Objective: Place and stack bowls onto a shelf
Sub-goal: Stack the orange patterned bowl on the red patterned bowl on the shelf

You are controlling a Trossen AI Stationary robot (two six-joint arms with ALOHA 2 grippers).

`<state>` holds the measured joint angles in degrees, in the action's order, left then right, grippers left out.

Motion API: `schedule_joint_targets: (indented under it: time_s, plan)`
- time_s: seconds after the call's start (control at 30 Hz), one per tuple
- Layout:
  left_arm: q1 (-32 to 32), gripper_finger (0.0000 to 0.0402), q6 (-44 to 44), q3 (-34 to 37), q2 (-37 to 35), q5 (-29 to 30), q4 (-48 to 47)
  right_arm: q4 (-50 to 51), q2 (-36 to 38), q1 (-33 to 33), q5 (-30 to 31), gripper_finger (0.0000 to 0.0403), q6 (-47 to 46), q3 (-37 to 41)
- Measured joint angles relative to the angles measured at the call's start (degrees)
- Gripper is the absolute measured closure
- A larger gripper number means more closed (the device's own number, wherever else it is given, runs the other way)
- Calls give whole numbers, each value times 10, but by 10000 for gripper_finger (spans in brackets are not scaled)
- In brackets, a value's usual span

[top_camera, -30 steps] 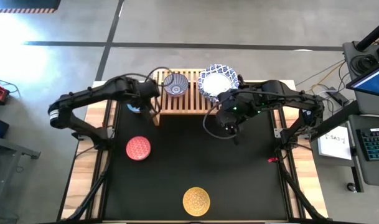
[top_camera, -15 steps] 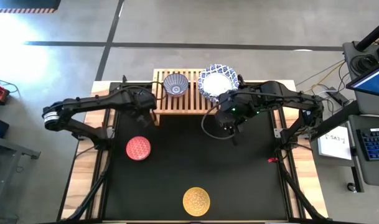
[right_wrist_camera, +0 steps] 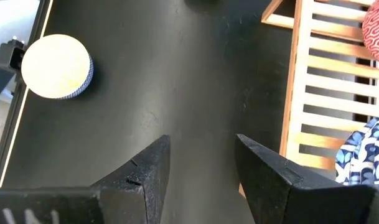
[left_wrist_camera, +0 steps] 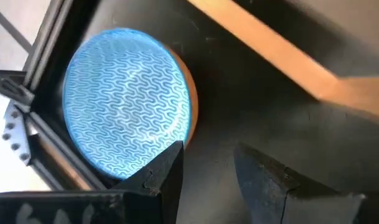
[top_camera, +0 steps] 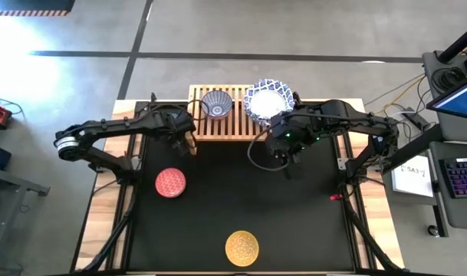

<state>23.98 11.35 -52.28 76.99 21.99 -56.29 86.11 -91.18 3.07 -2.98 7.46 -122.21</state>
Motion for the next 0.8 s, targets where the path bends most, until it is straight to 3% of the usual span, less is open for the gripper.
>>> schedule_joint_targets:
  time_s: [0.3, 0.57, 0.8]
  plan:
    - [4, 276, -15, 67, -14, 15, 98, 7, 0, 0, 0, 236, 6, 0]
    - [5, 276, -31, 58, -67, -24, 120, 7, 0, 0, 0, 236, 8, 0]
    - [1, 276, -46, 51, -57, -50, 197, 7, 0, 0, 0, 236, 14, 0]
